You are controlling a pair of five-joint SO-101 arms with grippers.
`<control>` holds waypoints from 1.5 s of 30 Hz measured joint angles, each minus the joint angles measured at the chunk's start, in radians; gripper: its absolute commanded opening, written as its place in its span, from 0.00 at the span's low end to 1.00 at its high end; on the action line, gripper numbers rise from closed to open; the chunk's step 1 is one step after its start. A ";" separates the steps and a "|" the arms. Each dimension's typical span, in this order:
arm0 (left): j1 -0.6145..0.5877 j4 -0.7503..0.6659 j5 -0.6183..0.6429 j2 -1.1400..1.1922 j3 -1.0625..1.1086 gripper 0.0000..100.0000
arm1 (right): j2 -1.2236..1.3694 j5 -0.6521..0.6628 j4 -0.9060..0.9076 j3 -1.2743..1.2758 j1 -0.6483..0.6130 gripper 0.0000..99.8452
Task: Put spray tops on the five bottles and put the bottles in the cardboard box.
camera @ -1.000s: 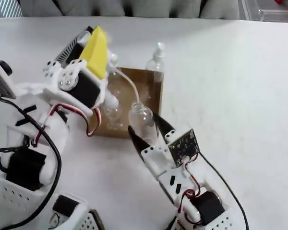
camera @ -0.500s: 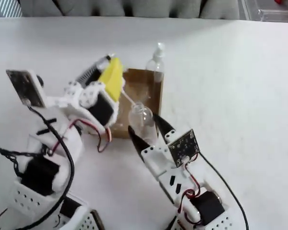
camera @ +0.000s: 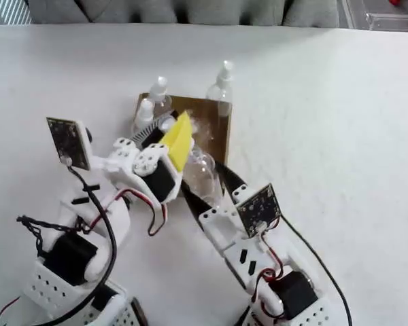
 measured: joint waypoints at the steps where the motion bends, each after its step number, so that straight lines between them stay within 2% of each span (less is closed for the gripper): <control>1: 0.000 -0.005 0.000 -0.003 0.008 0.02 | 0.000 0.000 0.000 0.000 0.000 0.01; 9: 0.000 -0.101 0.000 -0.025 0.100 0.02 | -0.008 0.000 -0.002 -0.002 0.002 0.01; 13: 0.005 -0.144 -0.051 -0.005 0.141 0.02 | -0.005 0.000 0.000 0.000 0.000 0.01; 25: 0.071 -0.092 -0.080 -0.015 0.140 0.02 | 0.000 0.000 0.000 0.012 0.015 0.01; 30: 0.089 -0.091 -0.140 -0.015 0.140 0.03 | 0.000 0.000 0.000 0.012 0.028 0.01; 33: 0.089 -0.091 -0.152 -0.015 0.140 0.11 | 0.000 0.000 0.000 0.012 0.028 0.01; 40: 0.100 -0.069 -0.153 -0.015 0.140 0.41 | 0.000 -0.002 0.000 0.012 0.046 0.01; 45: 0.106 -0.066 -0.153 -0.015 0.140 0.46 | 0.000 -0.002 0.000 0.012 0.046 0.01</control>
